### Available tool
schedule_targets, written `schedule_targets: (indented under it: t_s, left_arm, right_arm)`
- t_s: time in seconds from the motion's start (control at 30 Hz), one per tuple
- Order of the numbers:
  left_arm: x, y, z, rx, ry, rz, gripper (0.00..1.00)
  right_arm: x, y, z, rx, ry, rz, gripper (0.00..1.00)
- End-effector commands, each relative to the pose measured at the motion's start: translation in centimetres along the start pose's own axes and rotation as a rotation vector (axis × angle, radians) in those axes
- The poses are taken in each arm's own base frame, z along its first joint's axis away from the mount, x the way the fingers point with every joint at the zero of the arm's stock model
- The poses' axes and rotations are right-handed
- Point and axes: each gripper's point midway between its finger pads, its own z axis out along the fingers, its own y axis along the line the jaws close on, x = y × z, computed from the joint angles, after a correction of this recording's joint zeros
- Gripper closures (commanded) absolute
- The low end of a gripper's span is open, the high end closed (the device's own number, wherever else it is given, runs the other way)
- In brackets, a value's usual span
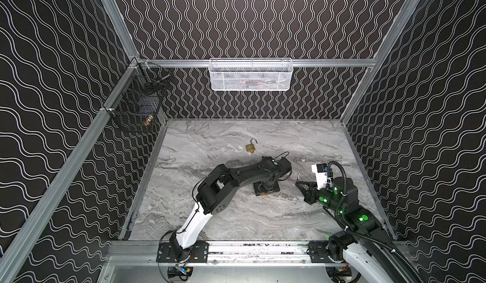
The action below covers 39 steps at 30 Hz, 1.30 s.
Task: Unlock with the key
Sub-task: 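Lower the left gripper onto the long-shackle brass padlock body and grasp it, then lift the padlock with the left gripper while the right brings the key toward it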
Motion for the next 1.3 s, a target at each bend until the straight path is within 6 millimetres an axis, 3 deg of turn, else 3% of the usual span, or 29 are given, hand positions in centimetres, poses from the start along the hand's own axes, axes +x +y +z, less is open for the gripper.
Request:
schedule_targets:
  t_s: [0.0,0.37,0.6,0.8,0.93,1.1,1.27]
  left_arm:
    - [0.4,0.9,0.5,-0.034,0.025,0.006,0.34]
    - [0.0,-0.2,0.6,0.047,0.040,0.070,0.63]
    - [-1.1,0.3,-2.3,0.093,-0.033,0.123,0.64]
    - [-2.4,2.0,-3.7,0.124,-0.058,0.141,0.64]
    - [-4.7,3.0,-5.7,0.197,-0.137,0.140,0.63]
    - [-7.6,3.2,-8.8,0.371,-0.264,0.140,0.64]
    - [-9.7,3.1,-11.9,0.535,-0.382,0.109,0.64]
  right_arm:
    - [-0.2,0.5,0.1,-0.026,-0.002,-0.015,1.00]
    - [-0.6,0.5,-0.1,-0.021,-0.015,-0.017,1.00]
    - [-1.1,0.7,0.3,-0.028,-0.017,-0.042,1.00]
    - [-1.6,0.6,0.8,-0.033,-0.041,-0.047,1.00]
    - [-1.2,1.5,1.4,-0.111,-0.049,-0.082,1.00]
    - [-0.3,1.3,2.7,-0.151,-0.043,-0.077,1.00]
    - [-0.7,1.1,3.2,-0.173,-0.097,-0.051,1.00]
